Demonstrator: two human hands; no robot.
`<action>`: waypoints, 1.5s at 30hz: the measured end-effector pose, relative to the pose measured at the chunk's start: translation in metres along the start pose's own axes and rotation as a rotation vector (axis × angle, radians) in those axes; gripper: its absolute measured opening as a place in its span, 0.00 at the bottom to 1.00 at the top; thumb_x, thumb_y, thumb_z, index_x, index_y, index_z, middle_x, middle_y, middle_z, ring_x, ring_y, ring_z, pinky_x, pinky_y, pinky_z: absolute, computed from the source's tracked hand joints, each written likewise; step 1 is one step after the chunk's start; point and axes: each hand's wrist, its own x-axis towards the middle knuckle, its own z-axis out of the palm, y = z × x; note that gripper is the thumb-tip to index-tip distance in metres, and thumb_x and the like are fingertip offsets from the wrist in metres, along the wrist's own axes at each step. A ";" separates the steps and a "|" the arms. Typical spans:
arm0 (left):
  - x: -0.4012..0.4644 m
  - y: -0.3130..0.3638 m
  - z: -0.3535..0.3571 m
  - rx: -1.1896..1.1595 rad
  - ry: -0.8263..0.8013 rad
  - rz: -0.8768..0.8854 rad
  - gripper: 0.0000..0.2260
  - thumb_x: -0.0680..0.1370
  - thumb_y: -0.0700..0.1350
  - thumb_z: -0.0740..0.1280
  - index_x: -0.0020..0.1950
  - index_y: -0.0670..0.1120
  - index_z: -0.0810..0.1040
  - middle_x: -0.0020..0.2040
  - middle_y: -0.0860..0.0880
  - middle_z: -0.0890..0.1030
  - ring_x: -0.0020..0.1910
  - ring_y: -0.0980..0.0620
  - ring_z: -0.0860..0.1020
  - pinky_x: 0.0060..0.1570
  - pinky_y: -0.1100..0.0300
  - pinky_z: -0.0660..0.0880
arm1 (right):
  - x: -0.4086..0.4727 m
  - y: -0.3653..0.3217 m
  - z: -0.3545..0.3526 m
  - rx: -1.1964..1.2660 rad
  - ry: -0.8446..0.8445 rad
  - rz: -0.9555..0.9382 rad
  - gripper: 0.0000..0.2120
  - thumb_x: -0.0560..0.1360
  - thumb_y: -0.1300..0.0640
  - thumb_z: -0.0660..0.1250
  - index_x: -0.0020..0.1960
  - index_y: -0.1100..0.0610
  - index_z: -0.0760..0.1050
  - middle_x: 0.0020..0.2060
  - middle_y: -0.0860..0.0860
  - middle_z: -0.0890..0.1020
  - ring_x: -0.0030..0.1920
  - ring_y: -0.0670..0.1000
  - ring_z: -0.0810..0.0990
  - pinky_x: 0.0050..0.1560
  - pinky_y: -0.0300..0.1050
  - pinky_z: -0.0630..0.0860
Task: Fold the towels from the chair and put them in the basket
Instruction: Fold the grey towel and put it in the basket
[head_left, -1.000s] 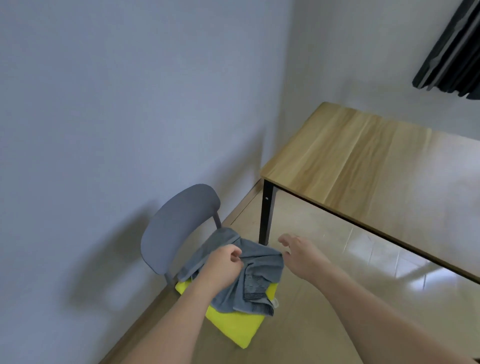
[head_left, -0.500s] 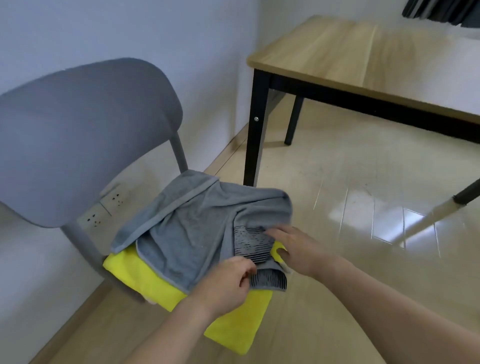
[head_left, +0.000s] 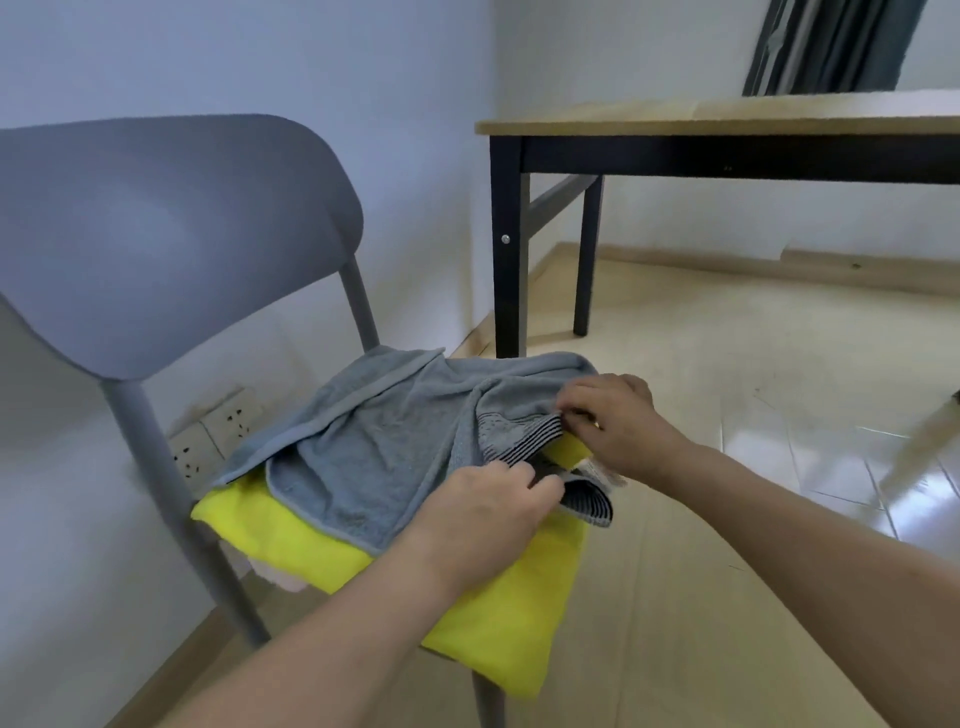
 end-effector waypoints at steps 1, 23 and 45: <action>-0.003 -0.001 -0.004 -0.063 0.047 -0.084 0.06 0.68 0.39 0.60 0.42 0.50 0.68 0.32 0.51 0.72 0.26 0.49 0.72 0.23 0.60 0.55 | -0.002 -0.004 -0.003 0.069 0.053 0.093 0.10 0.80 0.59 0.57 0.52 0.52 0.77 0.45 0.47 0.78 0.53 0.50 0.71 0.63 0.47 0.60; -0.029 -0.071 -0.361 -1.506 0.783 -0.861 0.05 0.78 0.44 0.65 0.43 0.48 0.78 0.35 0.50 0.82 0.37 0.51 0.79 0.36 0.61 0.74 | 0.000 -0.147 -0.265 0.530 0.271 0.481 0.09 0.78 0.60 0.59 0.44 0.59 0.77 0.40 0.55 0.80 0.42 0.56 0.77 0.40 0.48 0.74; -0.005 -0.010 -0.661 -1.180 0.698 -0.072 0.14 0.77 0.41 0.64 0.31 0.44 0.66 0.29 0.47 0.67 0.26 0.52 0.68 0.34 0.61 0.67 | 0.024 -0.270 -0.538 0.504 0.644 0.299 0.12 0.71 0.68 0.61 0.29 0.61 0.67 0.30 0.58 0.73 0.30 0.55 0.73 0.33 0.48 0.74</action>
